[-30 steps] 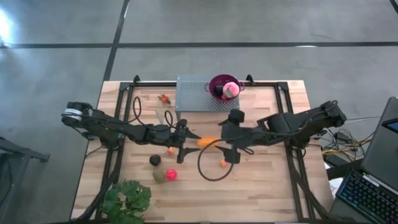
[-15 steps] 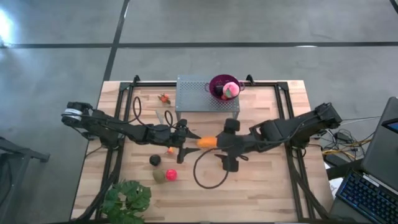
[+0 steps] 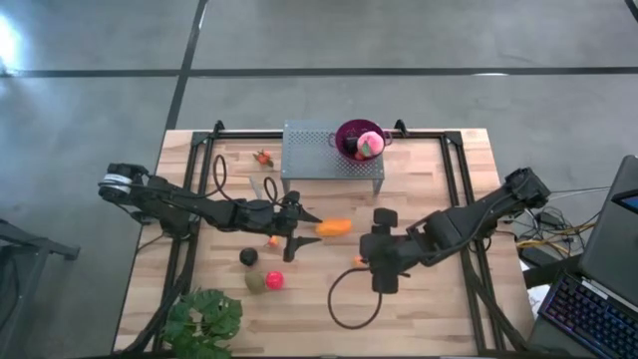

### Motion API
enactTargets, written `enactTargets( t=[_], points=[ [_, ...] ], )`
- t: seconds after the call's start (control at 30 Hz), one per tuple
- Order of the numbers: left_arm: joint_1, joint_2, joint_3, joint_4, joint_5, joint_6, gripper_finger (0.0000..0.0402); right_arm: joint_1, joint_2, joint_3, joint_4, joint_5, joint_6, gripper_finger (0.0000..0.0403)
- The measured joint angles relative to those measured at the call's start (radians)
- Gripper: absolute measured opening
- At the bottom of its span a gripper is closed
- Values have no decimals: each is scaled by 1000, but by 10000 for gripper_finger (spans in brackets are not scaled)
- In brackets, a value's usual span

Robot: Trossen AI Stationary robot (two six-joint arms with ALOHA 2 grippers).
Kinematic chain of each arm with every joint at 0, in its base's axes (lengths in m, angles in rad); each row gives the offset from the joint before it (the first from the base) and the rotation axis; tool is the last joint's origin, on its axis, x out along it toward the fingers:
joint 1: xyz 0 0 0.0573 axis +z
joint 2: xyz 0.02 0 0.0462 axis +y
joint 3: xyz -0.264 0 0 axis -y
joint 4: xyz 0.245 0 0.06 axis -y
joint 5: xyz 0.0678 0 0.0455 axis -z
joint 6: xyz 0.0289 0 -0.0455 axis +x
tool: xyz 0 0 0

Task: Pick & Place Fruit
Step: Put the pear into the purple bowl on the shelf

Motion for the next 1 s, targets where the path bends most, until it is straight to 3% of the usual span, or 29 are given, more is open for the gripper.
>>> enactTargets(
  t=[0.23,0.43,0.8,1.0],
  points=[
    [0,0,0,-38,0,-12,243,0,0,-83,4,0,11,166],
    [0,0,0,-45,0,-12,243,-12,-1,-192,28,0,117,157],
    [0,0,0,-47,0,-14,243,-13,-1,-442,333,-4,120,192],
    [0,0,0,-50,0,-14,243,-32,-1,-537,495,-63,120,202]
  ],
)
